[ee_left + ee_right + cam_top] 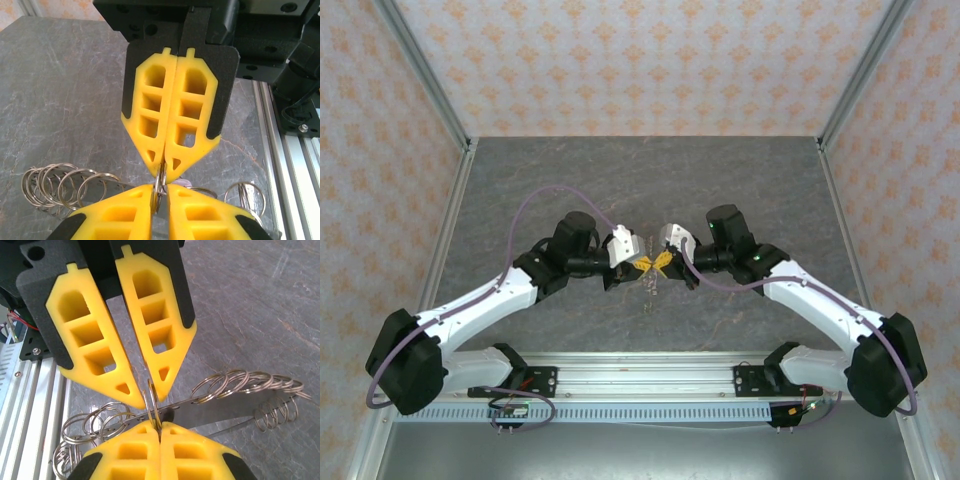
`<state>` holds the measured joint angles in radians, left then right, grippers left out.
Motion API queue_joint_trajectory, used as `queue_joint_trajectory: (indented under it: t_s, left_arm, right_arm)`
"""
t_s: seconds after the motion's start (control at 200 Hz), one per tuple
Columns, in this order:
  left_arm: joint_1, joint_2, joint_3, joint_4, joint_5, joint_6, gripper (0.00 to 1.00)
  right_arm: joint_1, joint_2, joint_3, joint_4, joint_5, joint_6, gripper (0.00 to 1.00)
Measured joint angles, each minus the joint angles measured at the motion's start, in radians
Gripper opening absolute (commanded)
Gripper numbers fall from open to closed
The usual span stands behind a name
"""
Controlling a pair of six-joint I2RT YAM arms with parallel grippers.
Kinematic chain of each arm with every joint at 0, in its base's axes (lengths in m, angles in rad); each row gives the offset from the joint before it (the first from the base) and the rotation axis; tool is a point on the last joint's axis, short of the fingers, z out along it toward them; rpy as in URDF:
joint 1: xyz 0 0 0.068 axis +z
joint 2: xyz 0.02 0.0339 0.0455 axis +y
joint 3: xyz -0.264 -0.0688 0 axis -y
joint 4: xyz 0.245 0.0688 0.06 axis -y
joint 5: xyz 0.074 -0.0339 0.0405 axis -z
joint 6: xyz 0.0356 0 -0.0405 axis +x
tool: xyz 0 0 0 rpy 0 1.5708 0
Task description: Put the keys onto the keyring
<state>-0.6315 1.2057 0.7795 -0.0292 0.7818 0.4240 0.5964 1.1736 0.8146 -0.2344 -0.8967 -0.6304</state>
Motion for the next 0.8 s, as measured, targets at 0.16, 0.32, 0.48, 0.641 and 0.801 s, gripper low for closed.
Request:
queue_joint_trajectory:
  t_s: [0.16, 0.32, 0.48, 0.641, 0.801]
  left_arm:
    - [-0.004, 0.036, 0.051, -0.061, 0.0, 0.041, 0.14]
    - [-0.004, 0.056, 0.071, -0.098, 0.001, 0.072, 0.05]
    - [-0.01, 0.056, 0.071, -0.103, 0.0, 0.083, 0.0]
    - [-0.01, 0.056, 0.068, -0.096, 0.0, 0.074, 0.0]
    - [-0.01, 0.055, 0.054, -0.065, 0.005, 0.057, 0.0]
  right_arm:
    - [0.017, 0.003, 0.054, -0.083, 0.046, -0.019, 0.0]
    - [0.033, 0.005, 0.085, -0.141, 0.09, -0.037, 0.0]
    - [0.041, 0.011, 0.108, -0.182, 0.113, -0.054, 0.0]
    - [0.042, 0.011, 0.109, -0.188, 0.116, -0.063, 0.09]
    - [0.042, 0.011, 0.103, -0.174, 0.116, -0.067, 0.1]
